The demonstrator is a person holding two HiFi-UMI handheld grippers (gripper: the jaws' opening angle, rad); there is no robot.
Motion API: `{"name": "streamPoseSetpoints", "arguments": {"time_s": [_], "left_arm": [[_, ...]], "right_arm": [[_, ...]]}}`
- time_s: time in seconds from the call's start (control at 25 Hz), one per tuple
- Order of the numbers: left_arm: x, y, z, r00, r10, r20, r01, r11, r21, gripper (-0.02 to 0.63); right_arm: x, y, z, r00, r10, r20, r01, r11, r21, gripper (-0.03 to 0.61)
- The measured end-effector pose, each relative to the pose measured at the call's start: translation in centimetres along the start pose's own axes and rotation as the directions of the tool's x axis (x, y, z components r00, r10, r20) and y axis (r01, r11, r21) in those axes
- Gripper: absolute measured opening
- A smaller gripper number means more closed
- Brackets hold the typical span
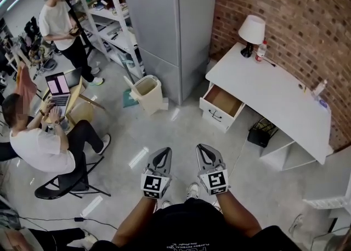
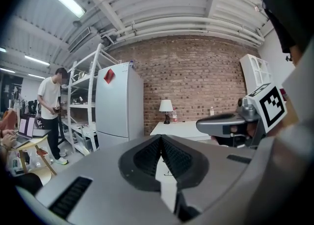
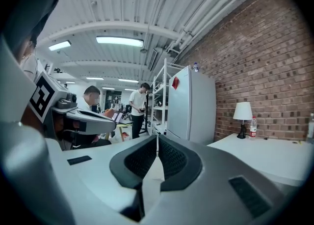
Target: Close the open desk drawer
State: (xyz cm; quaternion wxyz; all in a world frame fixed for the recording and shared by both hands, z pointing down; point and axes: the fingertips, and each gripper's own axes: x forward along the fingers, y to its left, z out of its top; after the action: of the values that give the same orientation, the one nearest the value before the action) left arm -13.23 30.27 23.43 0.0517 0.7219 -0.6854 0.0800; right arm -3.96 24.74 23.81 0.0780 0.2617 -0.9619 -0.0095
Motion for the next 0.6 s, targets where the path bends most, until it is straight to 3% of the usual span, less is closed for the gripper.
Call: {"name": "streamPoseSetpoints", "arguments": {"time_s": [0.6], "left_arm": [[7.0,-1.8,1.0,1.0,-0.009,-0.013,0.009,1.0,0.027,0.008]], "right_arm": [[2.0,-5.8,-1.0,1.0,-0.002,0.009,0.002,0.999,0.038,0.029]]}}
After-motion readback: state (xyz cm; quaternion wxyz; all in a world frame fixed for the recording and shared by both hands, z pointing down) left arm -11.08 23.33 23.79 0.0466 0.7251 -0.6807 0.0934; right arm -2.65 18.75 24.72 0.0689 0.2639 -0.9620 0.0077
